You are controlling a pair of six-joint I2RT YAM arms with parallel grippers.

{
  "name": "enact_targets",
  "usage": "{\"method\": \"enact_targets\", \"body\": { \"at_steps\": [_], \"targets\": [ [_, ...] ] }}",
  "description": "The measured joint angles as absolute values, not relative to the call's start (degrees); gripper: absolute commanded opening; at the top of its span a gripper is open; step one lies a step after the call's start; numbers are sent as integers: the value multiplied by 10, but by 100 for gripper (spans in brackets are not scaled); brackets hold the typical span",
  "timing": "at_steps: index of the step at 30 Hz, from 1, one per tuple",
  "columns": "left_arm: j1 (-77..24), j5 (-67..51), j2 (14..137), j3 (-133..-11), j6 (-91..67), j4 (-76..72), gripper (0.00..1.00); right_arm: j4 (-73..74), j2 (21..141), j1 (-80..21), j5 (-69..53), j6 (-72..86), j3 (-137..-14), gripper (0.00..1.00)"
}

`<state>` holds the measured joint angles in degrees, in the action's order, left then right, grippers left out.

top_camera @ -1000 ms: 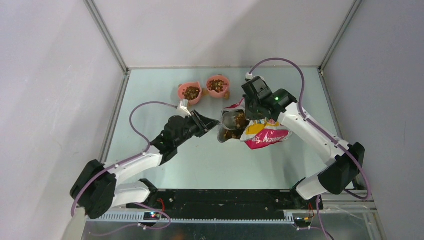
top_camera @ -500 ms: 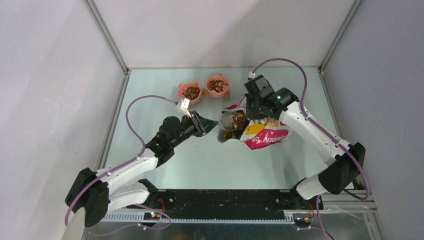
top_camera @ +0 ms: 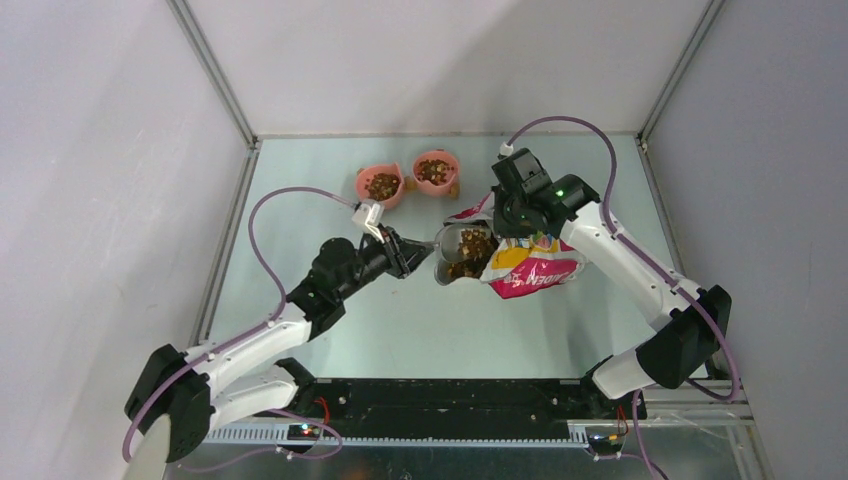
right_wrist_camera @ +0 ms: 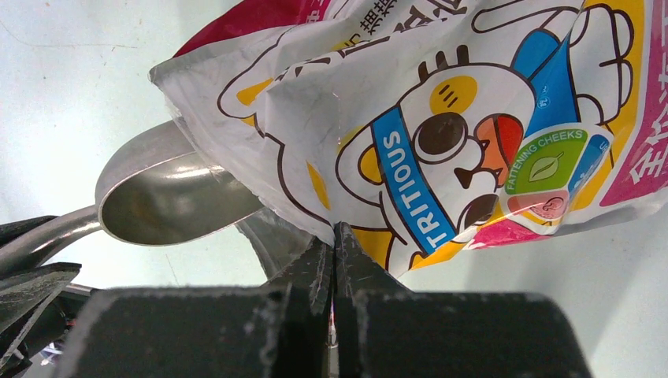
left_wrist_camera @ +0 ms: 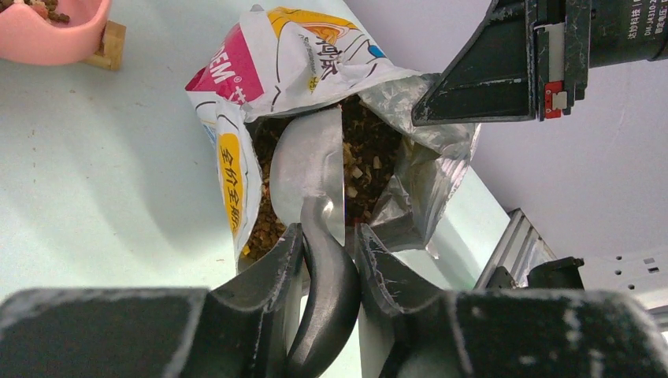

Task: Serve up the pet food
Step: Collect the pet food from the pet food bag.

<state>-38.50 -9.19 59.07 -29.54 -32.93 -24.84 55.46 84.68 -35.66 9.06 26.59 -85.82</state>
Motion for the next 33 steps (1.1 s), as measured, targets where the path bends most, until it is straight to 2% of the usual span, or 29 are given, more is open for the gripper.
{"method": "enact_targets", "body": {
  "at_steps": [6, 15, 24, 33],
  "targets": [
    [-385, -92, 589, -292, -342, -247, 0, 556, 847, -354, 87, 270, -858, 0],
    [-366, -140, 613, -290, -482, -261, 0, 556, 847, -354, 85, 270, -858, 0],
    [-304, -203, 621, -261, -612, -285, 0, 557, 845, -353, 85, 274, -858, 0],
    [-233, -262, 551, -260, -636, -235, 0, 557, 842, -350, 85, 276, -858, 0]
  ]
}}
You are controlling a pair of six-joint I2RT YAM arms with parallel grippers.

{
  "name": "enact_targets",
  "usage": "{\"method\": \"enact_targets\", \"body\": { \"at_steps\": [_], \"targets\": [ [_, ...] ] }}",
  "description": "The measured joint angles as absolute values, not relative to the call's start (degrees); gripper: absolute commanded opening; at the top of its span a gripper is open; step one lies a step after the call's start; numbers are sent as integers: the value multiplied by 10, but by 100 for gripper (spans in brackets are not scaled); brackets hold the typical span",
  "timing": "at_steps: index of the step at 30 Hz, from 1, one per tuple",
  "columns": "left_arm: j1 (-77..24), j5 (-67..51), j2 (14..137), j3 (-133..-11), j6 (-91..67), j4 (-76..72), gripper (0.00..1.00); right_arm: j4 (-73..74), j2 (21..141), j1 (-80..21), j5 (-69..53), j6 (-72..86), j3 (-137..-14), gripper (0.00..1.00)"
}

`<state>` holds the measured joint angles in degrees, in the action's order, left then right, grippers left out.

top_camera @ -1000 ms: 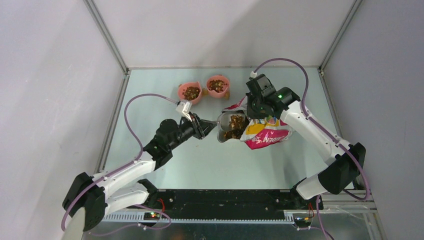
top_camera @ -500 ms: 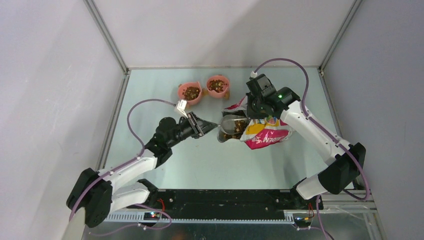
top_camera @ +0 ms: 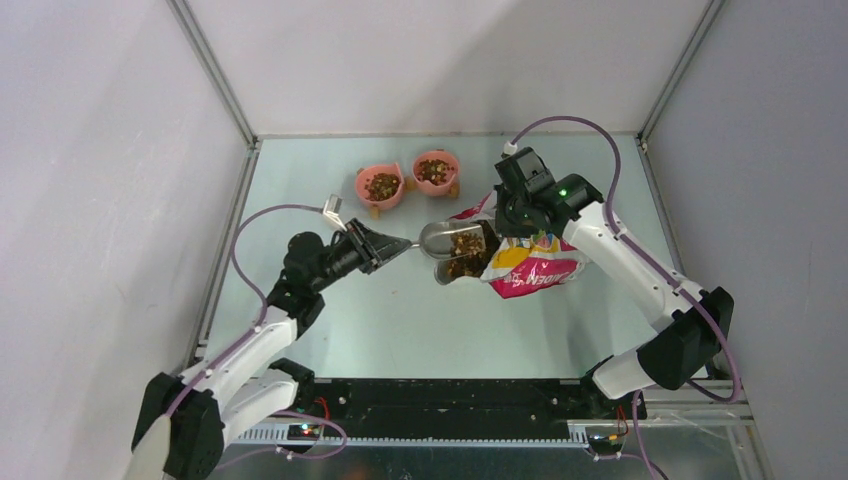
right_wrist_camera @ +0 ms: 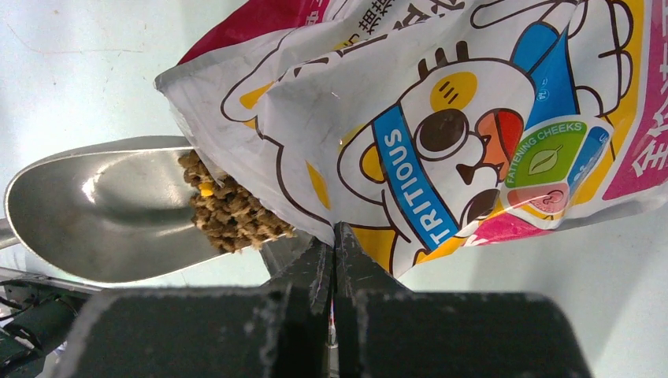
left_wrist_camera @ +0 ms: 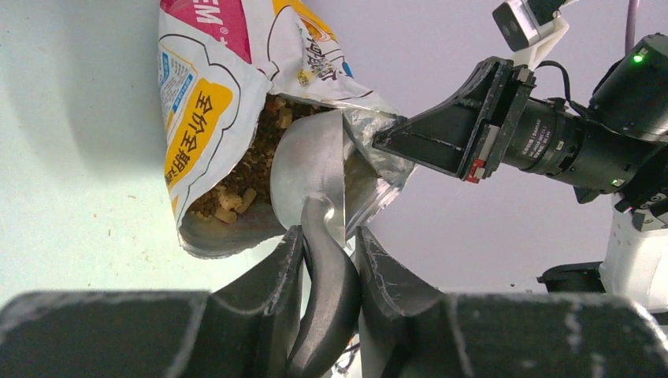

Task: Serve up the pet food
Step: Collect the pet food from the pet food bag, then pour the pet food into the pet food bowl.

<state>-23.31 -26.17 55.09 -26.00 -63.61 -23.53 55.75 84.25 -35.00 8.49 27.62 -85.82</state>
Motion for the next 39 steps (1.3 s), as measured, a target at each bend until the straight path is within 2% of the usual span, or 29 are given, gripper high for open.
{"method": "enact_targets", "body": {
  "at_steps": [11, 23, 39],
  "targets": [
    [-179, -310, 513, -260, -641, -180, 0, 554, 841, -311, 31, 277, -853, 0],
    [-51, -408, 512, -328, -651, -152, 0, 536, 840, -281, -29, 285, -840, 0],
    [124, -446, 670, -400, -634, -166, 0, 519, 844, -267, -58, 285, -836, 0]
  ]
}}
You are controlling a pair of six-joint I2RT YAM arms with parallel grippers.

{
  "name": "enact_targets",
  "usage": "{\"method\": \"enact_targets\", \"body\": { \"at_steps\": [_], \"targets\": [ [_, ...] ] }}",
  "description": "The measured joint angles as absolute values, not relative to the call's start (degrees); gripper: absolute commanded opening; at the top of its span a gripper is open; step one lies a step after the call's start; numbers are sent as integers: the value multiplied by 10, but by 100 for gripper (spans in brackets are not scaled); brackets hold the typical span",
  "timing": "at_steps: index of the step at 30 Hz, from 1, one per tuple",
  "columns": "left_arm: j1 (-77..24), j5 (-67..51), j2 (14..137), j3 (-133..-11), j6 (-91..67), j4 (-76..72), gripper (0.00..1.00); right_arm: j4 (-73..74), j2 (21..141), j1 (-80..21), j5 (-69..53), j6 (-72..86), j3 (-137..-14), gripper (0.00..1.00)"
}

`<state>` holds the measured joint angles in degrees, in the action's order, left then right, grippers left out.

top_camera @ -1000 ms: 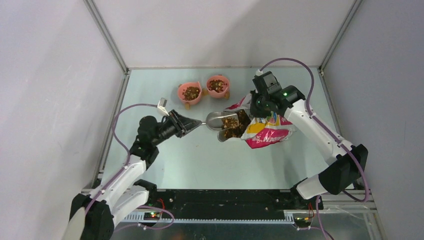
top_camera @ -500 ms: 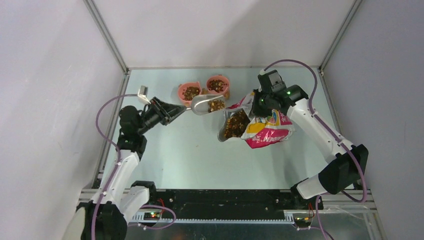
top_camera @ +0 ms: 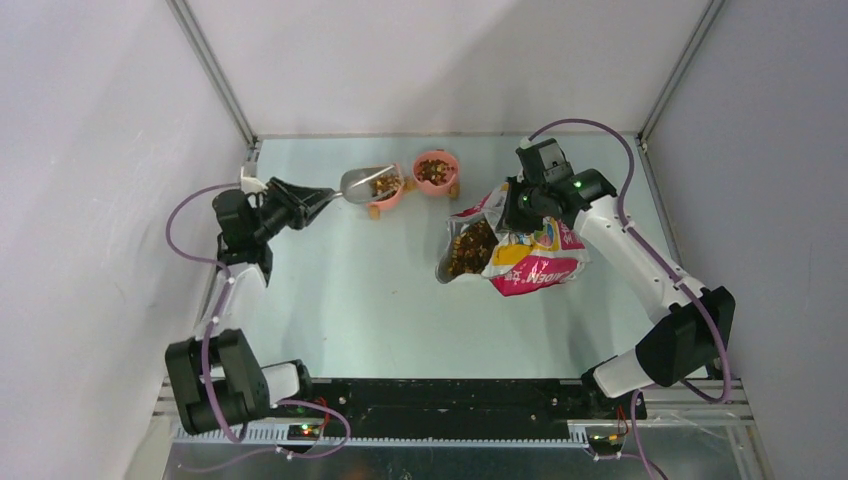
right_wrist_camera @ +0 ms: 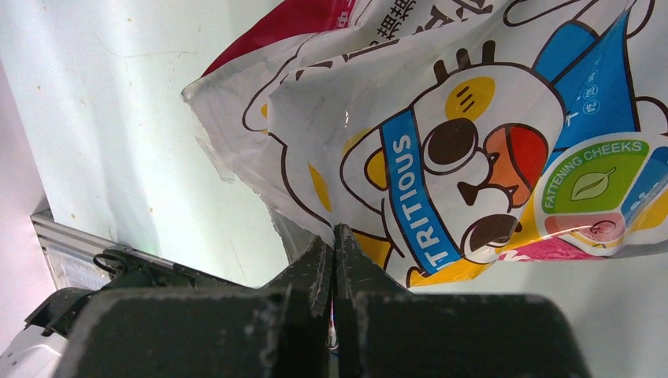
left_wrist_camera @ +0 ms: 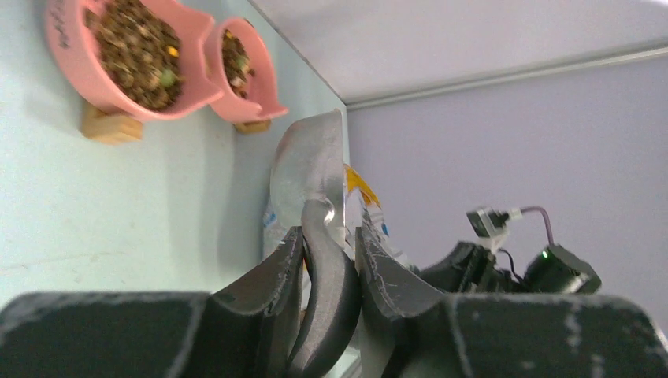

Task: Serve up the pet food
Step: Pour the pet food into the pet food bowl.

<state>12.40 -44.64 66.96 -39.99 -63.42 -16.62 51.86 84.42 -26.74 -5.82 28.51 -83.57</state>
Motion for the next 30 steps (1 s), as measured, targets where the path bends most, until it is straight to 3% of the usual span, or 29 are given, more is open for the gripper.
{"method": "enact_targets", "body": {
  "at_steps": [17, 30],
  "targets": [
    [155, -343, 903, -563, -487, -131, 0, 503, 869, -243, -88, 285, -836, 0],
    [101, -253, 947, -634, -354, -55, 0, 500, 895, -216, -119, 284, -837, 0]
  ]
}}
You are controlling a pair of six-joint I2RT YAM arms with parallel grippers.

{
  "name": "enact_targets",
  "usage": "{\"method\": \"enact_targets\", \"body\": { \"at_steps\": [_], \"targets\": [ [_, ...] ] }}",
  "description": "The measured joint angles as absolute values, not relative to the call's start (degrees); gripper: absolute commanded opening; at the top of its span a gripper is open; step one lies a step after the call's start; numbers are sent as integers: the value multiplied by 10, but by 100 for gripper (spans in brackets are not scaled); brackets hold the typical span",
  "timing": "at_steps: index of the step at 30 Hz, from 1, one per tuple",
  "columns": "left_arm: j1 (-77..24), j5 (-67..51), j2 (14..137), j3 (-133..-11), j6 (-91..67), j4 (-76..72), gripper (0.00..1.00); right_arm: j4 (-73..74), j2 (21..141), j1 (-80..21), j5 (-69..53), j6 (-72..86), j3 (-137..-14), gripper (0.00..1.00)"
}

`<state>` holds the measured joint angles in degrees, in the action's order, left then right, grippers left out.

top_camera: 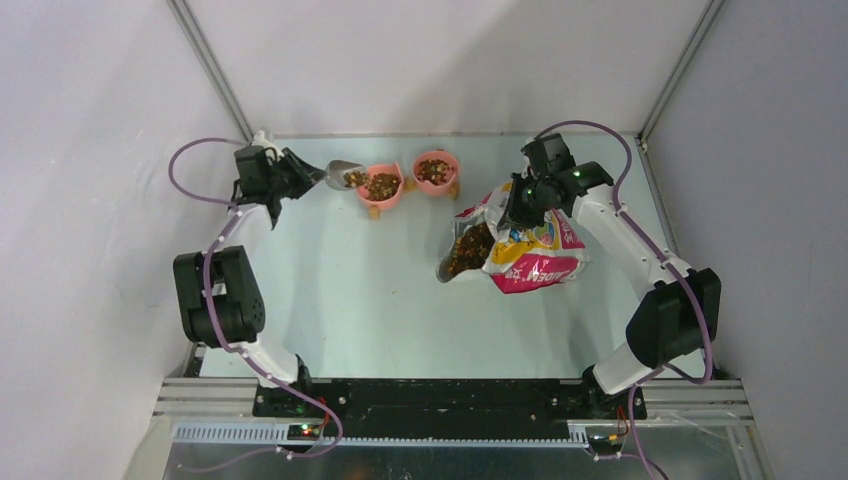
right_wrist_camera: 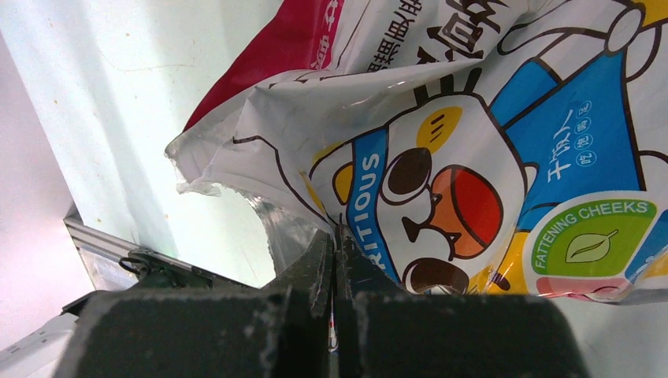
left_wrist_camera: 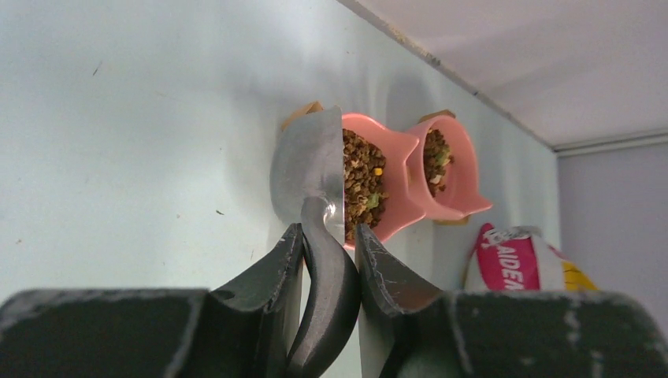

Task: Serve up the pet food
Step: Pour the pet food into the pet food bowl.

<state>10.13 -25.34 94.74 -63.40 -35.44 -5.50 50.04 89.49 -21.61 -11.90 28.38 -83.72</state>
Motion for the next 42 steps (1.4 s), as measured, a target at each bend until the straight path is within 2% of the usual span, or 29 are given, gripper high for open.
{"method": "enact_targets", "body": {
  "at_steps": [8, 18, 27, 31, 34, 38, 42],
  "targets": [
    [12, -160, 947, -693, -216, 32, 0, 500, 896, -212, -122, 283, -837, 0],
    [-108, 32, 930, -773, -39, 153, 0, 500, 896, -211, -121, 282, -837, 0],
    [-143, 119, 879, -793, 19, 217, 0, 499, 896, -212, -123, 275, -837, 0],
    [-140, 107, 850, -804, 9, 257, 0, 495, 896, -217, -125, 264, -837, 0],
    [-133, 55, 827, -819, -15, 281, 0, 489, 896, -227, -123, 247, -837, 0],
    [-126, -59, 769, -804, -46, 293, 0, 480, 896, -246, -117, 227, -837, 0],
    [-125, -196, 663, -717, -71, 279, 0, 473, 896, -261, -115, 213, -837, 0]
  ]
}}
